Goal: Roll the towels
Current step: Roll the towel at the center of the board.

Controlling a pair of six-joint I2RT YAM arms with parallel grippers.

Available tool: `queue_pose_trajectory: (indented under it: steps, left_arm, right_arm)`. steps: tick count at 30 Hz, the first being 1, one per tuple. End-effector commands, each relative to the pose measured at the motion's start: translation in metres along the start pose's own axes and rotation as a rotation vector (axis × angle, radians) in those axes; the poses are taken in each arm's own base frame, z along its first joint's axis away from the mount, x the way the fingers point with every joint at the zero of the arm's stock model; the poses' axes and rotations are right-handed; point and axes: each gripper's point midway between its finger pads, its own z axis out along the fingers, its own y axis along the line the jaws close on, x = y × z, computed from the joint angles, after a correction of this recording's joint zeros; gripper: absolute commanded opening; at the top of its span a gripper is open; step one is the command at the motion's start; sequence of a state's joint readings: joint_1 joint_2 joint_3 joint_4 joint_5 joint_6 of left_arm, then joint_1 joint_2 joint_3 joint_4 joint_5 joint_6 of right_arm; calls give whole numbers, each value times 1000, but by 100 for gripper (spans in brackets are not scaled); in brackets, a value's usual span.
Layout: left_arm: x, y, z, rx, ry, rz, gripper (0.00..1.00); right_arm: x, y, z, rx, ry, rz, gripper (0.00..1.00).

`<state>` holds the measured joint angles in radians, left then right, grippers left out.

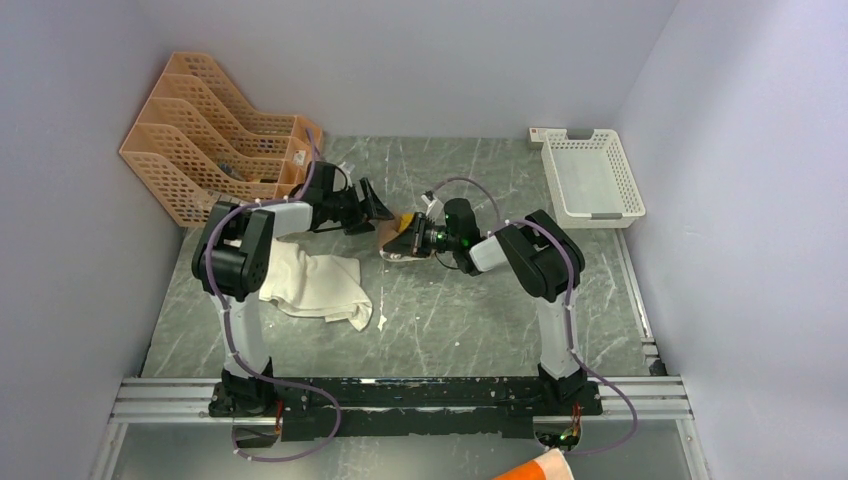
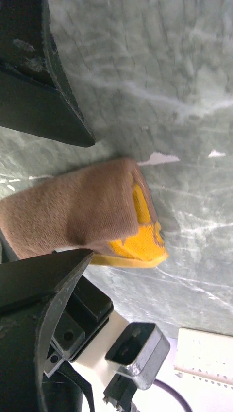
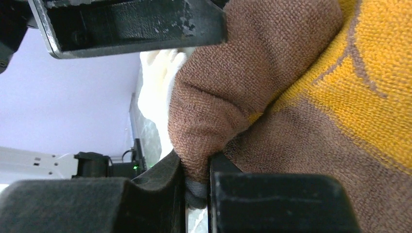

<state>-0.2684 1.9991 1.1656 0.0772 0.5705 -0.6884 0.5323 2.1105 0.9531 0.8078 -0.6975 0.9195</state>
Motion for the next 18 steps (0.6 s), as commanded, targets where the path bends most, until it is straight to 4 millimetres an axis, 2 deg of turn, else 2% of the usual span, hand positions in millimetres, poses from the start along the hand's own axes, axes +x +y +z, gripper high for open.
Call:
queue_pose_trajectory:
  steps: [1,4,5,7,8,9,11,13,17,18]
  left_arm:
    - [6,-18,10,72,3,44,86]
    - [12,-18,17,86,21,36,76]
    - [14,-17,19,88,30,36,64]
    - [17,-13,22,75,42,32,13]
    - [18,-10,22,63,46,31,8]
    - [18,-8,22,47,48,37,7]
    - [15,-2,21,3,48,56,7]
    - [10,3,18,-51,40,82,7]
    - [-4,8,10,-137,9,142,7]
    - [-7,9,8,-152,3,154,7]
  right_arm:
    - [4,19,1,-107,27,18,0]
    - [6,18,1,-102,36,21,0]
    - [6,17,1,-100,37,22,0]
    - [7,16,0,-92,40,27,0]
    - [6,15,0,-86,42,26,0]
    - [6,14,-1,-73,42,24,1]
    - [5,8,-3,-13,51,5,25]
    - [-5,-2,-6,101,47,-88,47]
    - [-25,-10,-17,341,50,-230,77]
    - [-28,-12,-21,386,54,-253,93]
